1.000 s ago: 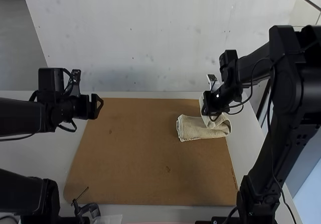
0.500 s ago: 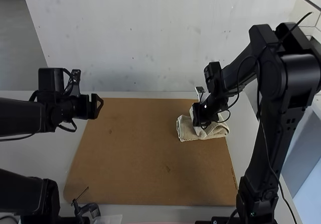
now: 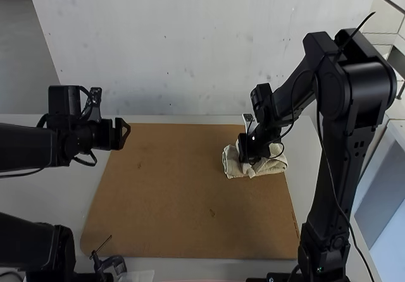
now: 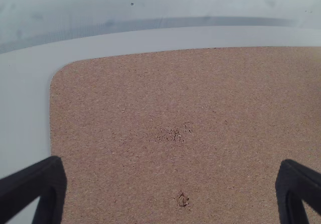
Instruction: Fold the towel.
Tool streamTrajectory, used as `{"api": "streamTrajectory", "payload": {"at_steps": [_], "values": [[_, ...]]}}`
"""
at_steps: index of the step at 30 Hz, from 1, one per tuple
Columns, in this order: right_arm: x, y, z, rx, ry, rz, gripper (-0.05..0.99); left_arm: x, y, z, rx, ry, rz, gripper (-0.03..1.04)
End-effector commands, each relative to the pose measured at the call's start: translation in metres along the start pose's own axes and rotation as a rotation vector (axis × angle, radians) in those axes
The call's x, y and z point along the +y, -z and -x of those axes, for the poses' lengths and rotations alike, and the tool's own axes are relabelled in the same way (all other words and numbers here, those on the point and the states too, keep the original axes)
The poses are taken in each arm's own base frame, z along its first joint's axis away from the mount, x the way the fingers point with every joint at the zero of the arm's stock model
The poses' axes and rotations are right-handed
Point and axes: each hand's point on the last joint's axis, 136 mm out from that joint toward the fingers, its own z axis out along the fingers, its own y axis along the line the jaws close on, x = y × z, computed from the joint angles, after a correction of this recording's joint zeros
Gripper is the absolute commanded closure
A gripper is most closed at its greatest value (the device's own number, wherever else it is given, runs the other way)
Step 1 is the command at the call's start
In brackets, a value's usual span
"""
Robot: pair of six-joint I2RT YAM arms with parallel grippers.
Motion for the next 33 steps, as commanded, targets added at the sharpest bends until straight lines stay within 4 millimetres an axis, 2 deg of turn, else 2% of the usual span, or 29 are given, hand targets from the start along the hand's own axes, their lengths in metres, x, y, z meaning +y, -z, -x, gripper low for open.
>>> {"api": "streamTrajectory", "payload": {"at_steps": [1, 3, 5, 7, 11, 13, 17, 23, 27, 28, 33], "values": [[0.013, 0.0, 0.022, -0.048, -0.032, 0.031, 0.91, -0.004, 0.002, -0.003, -0.004, 0.004, -0.01, 0.08], [0.015, 0.001, 0.026, -0.059, -0.047, 0.037, 0.85, -0.004, 0.002, -0.003, -0.004, 0.006, -0.01, 0.08], [0.018, 0.002, 0.028, -0.061, -0.055, 0.046, 0.84, -0.004, 0.002, -0.003, -0.004, 0.006, -0.01, 0.08], [0.02, 0.001, 0.028, -0.061, -0.051, 0.047, 0.74, -0.004, 0.002, -0.003, -0.004, 0.006, -0.01, 0.08], [0.02, -0.002, 0.023, -0.047, -0.052, 0.047, 0.73, -0.004, 0.002, -0.003, -0.004, 0.006, -0.01, 0.08], [0.021, -0.003, 0.021, -0.037, -0.051, 0.048, 0.67, -0.004, 0.002, -0.003, -0.004, 0.006, -0.01, 0.08], [0.025, -0.002, 0.018, -0.032, -0.046, 0.057, 0.66, -0.004, 0.002, -0.004, -0.003, 0.006, -0.01, 0.08], [0.043, 0.014, 0.027, -0.067, -0.066, 0.128, 0.65, -0.004, 0.002, -0.003, -0.004, 0.006, -0.01, 0.08], [0.059, 0.027, 0.035, -0.097, -0.077, 0.179, 0.56, -0.004, 0.002, -0.004, -0.003, 0.005, -0.011, 0.08], [0.063, 0.031, 0.038, -0.106, -0.078, 0.193, 0.51, -0.004, 0.002, -0.004, -0.003, 0.005, -0.011, 0.08], [0.074, 0.041, 0.039, -0.117, -0.068, 0.216, 0.47, -0.004, 0.002, -0.004, -0.004, 0.005, -0.01, 0.08]]}}
